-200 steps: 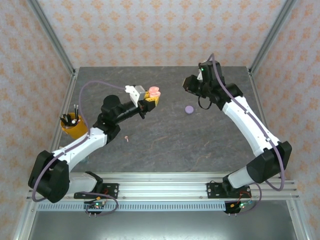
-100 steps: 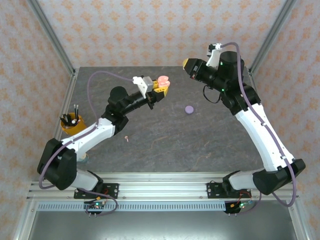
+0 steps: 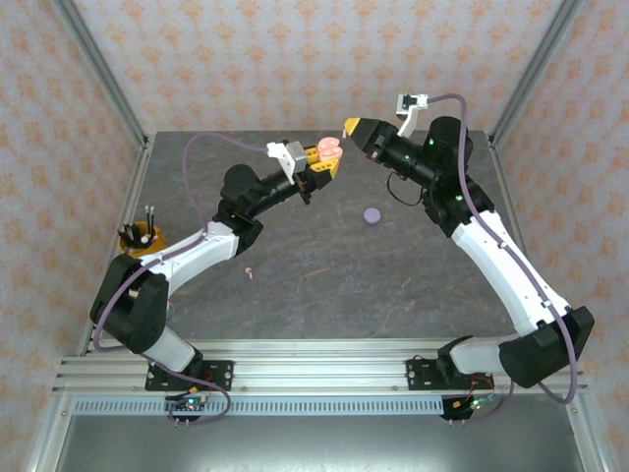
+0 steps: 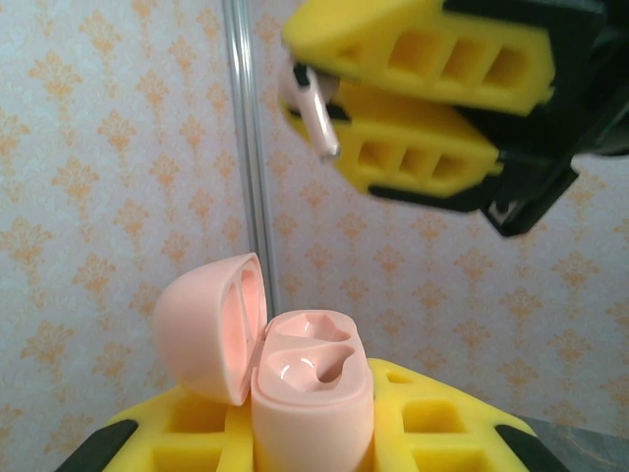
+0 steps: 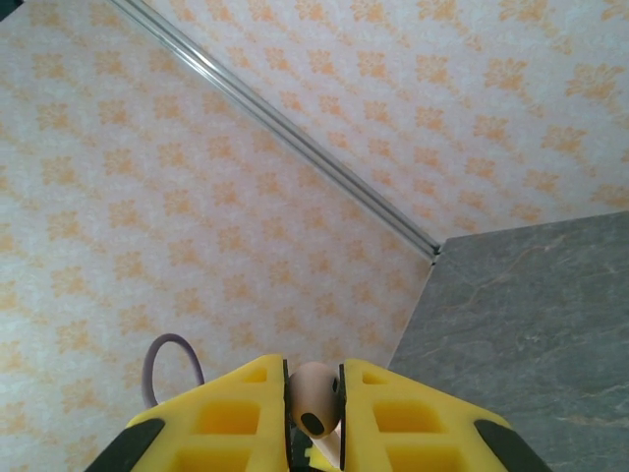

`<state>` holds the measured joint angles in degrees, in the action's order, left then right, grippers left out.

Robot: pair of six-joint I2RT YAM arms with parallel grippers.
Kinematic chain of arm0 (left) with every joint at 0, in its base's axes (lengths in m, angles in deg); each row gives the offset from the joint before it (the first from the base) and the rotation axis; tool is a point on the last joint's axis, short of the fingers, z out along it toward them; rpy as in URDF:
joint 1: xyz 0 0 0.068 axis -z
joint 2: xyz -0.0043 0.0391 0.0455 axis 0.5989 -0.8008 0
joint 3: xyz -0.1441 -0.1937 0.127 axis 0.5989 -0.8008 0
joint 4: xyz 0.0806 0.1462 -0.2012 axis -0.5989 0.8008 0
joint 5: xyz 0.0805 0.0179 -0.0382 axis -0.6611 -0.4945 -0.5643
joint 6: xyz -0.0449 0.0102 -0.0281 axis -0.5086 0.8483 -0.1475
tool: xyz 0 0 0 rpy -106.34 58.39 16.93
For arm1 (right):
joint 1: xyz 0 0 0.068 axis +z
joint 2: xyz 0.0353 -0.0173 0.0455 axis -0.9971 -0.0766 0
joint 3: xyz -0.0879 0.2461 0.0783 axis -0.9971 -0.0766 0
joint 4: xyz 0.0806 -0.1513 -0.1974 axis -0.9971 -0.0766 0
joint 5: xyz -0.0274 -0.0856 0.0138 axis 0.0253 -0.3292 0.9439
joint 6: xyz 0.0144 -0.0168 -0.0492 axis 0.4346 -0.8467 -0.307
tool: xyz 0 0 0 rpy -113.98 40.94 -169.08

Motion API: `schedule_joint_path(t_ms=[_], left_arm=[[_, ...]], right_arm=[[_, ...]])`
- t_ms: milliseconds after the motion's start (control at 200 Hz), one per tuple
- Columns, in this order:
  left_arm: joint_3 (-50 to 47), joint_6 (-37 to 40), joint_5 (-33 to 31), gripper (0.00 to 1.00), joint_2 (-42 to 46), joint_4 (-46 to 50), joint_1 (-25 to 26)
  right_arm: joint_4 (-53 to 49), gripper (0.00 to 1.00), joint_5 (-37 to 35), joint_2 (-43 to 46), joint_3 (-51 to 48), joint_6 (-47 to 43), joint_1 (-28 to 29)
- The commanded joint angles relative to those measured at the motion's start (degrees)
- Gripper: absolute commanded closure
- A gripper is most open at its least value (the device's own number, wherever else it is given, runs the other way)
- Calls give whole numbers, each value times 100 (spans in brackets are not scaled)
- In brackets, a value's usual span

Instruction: Insert the wireless bluetooth earbuds into the charging case

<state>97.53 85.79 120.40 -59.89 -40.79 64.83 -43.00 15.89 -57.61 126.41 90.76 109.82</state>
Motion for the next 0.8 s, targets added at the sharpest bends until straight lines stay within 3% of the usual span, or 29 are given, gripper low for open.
schedule_joint_path(t_ms=[0, 796], left_arm=[[351, 171, 288, 100, 13, -159, 27], [831, 294, 483, 100, -118, 233, 23]], right_arm=[[834, 83, 294, 273, -145, 166, -11], [793, 84, 449, 341, -467, 210, -12]])
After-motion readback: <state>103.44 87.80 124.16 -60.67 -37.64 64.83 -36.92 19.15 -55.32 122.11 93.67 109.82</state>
